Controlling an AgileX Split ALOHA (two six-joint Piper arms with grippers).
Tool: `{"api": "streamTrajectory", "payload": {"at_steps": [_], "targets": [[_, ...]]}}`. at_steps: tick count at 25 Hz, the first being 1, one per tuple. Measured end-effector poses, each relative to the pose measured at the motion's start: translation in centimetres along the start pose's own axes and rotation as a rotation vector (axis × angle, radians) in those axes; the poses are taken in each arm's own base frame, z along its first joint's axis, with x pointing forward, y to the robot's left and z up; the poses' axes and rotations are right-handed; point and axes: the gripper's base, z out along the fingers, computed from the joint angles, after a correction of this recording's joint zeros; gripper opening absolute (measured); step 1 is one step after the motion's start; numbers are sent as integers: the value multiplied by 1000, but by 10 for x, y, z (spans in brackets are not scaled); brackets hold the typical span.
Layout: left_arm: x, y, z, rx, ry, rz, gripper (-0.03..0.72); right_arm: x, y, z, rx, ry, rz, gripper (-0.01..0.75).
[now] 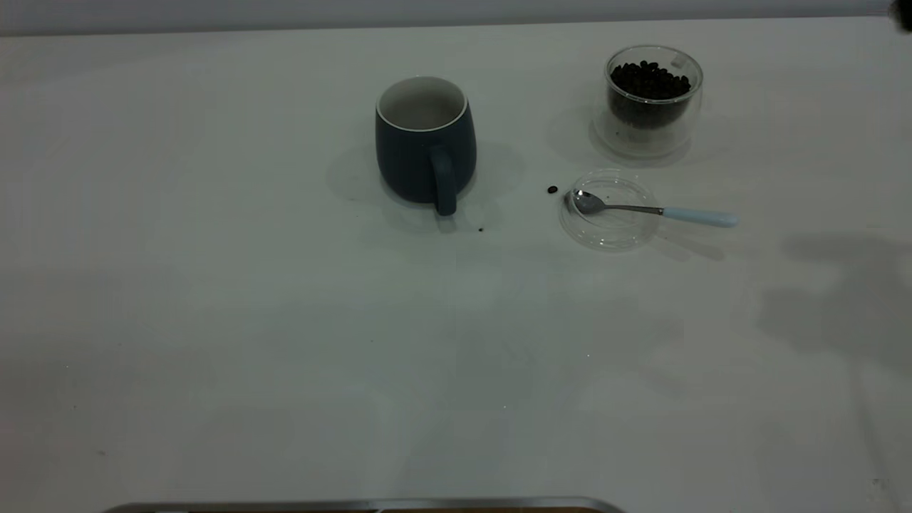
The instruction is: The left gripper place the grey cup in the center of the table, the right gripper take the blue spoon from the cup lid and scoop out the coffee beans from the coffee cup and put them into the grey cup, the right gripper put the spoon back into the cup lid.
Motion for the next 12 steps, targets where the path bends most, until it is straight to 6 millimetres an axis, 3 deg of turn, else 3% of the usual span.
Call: {"api": "streamTrajectory", "payload": {"at_steps": [7, 12], "targets": [[0, 0, 0, 0, 0, 0, 567, 44, 33, -75, 105, -35, -186, 584], [0, 0, 0, 0, 0, 0, 567, 78, 31, -102, 131, -77, -230, 585]]}}
